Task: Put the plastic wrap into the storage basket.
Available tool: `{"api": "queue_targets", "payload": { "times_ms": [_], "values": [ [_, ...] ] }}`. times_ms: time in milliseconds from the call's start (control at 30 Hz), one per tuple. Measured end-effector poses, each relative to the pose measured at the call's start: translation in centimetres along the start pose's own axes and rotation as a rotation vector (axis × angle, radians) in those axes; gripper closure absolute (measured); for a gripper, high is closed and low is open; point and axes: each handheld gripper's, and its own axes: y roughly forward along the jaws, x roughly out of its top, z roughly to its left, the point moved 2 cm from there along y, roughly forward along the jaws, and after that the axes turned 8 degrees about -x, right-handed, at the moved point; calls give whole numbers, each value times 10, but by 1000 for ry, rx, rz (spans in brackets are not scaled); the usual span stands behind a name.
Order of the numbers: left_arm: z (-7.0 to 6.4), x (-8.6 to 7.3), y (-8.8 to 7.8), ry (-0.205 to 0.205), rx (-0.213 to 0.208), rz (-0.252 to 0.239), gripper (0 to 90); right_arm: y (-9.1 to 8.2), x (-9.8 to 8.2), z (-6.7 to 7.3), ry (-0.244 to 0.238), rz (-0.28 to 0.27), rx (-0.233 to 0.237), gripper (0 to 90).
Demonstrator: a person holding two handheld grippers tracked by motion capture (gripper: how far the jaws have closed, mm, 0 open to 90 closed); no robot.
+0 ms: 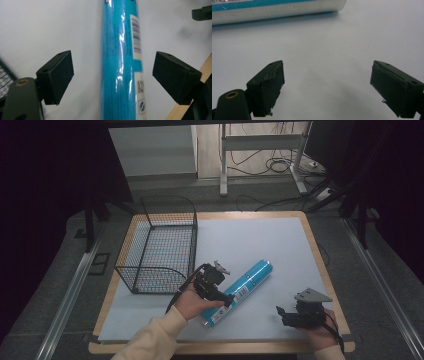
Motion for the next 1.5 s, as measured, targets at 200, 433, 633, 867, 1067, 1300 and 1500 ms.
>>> {"api": "queue_targets", "payload": {
  "times_ms": [200,433,633,867,1067,1300,1500],
  "values": [
    [-3,13,14,-1,-8,38,166,-1,0,0,-2,-1,-1,124],
    [-3,26,30,-6,-4,77,163,0,0,0,-9,-2,-4,124],
    [-2,31,42,-17,-3,105,167,0,0,-1,-10,0,-8,125],
    [0,36,59,-30,-14,146,168,1,-1,-1,-13,4,-11,124],
    [-2,38,70,-34,-22,174,170,2,-1,-1,-14,8,-13,125],
    [-3,39,77,-40,-16,199,193,1,-1,-1,-11,4,-15,125],
    [0,37,82,-54,-6,236,241,2,-1,-1,-11,7,-19,125]
  ]
}}
